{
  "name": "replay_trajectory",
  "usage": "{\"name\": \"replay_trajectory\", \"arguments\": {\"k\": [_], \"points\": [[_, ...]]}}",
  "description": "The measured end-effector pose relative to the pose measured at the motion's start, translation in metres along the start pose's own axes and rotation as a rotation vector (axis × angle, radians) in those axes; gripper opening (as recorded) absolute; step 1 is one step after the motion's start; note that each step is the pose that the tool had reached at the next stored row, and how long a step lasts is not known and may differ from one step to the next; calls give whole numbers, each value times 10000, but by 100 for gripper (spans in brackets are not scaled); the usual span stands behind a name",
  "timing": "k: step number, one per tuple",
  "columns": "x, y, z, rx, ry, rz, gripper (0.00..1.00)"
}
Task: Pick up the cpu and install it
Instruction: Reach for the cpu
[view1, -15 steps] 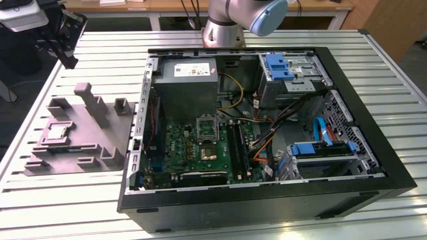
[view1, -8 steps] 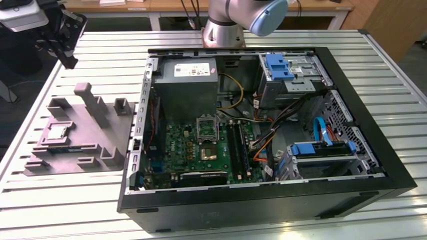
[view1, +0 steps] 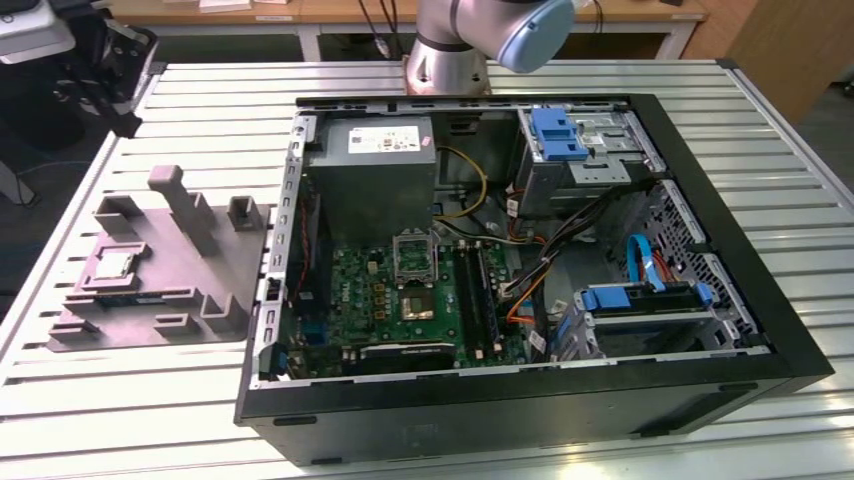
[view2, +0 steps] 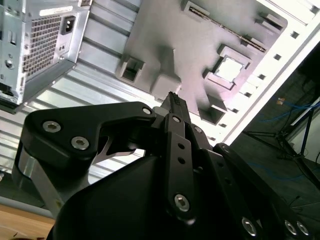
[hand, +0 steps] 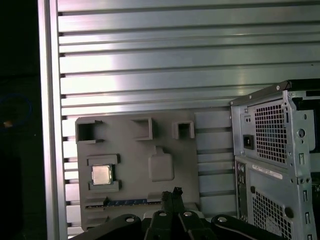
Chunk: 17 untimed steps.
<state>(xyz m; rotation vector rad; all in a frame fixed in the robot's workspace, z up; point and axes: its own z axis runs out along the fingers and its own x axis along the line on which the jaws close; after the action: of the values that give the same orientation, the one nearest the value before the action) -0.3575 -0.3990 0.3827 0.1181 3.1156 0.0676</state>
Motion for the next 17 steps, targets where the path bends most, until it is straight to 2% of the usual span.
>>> {"name": "replay_trajectory", "arguments": {"k": [17], "points": [[768, -58, -6, -1, 0, 1, 11]]}}
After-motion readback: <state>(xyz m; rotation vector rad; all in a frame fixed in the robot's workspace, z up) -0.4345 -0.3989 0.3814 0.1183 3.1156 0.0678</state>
